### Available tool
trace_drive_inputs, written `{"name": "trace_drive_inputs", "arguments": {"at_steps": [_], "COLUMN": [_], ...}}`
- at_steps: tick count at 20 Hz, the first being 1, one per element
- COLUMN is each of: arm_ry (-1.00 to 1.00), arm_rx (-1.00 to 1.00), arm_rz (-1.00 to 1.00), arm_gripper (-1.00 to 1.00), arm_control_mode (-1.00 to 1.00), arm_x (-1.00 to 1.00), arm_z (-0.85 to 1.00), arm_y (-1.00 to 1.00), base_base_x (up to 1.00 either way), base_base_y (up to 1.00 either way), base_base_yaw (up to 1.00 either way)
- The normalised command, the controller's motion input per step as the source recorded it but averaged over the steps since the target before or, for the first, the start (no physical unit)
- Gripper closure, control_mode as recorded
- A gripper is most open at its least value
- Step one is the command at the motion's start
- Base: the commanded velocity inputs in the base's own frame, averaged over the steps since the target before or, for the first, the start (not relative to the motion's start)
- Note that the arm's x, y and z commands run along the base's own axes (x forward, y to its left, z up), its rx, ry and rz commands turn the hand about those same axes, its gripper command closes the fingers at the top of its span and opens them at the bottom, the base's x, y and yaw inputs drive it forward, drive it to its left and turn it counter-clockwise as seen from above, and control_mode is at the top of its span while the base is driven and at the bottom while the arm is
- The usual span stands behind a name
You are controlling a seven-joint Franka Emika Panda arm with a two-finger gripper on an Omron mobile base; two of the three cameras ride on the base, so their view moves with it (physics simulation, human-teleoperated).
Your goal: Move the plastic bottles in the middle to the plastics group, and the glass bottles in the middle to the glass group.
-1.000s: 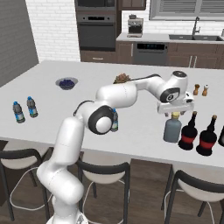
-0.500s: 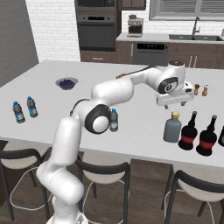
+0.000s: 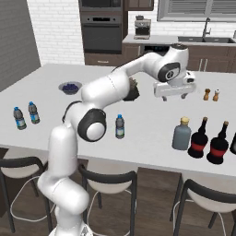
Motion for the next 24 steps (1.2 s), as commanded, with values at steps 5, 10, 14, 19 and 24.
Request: {"name": "trace_drive_inputs", "arguments": {"at_steps": [5, 10, 14, 19, 24], "arm_ry": [-0.07, -0.14, -0.18, -0.15, 0.0], "arm_rx": [-0.03, -0.06, -0.03, -0.03, -0.02], "arm_rz": [0.0, 0.0, 0.0, 0.0, 0.0], "arm_gripper": [-1.0, -1.0, -1.0, -1.0, -1.0], "arm_control_mode": [-1.0, -1.0, -1.0, -1.0, -1.0], "arm_x": [-0.44, -0.28, -0.22, -0.07, 0.0], "arm_z": [0.06, -0.05, -0.19, -0.25, -0.05], "arm_y": [1.0, 1.0, 1.0, 1.0, 0.83], "base_base_x": [0.0, 0.0, 0.0, 0.0, 0.0], "base_base_y": [0.0, 0.0, 0.0, 0.0, 0.0], "base_base_yaw": [0.0, 0.0, 0.0, 0.0, 0.0]}}
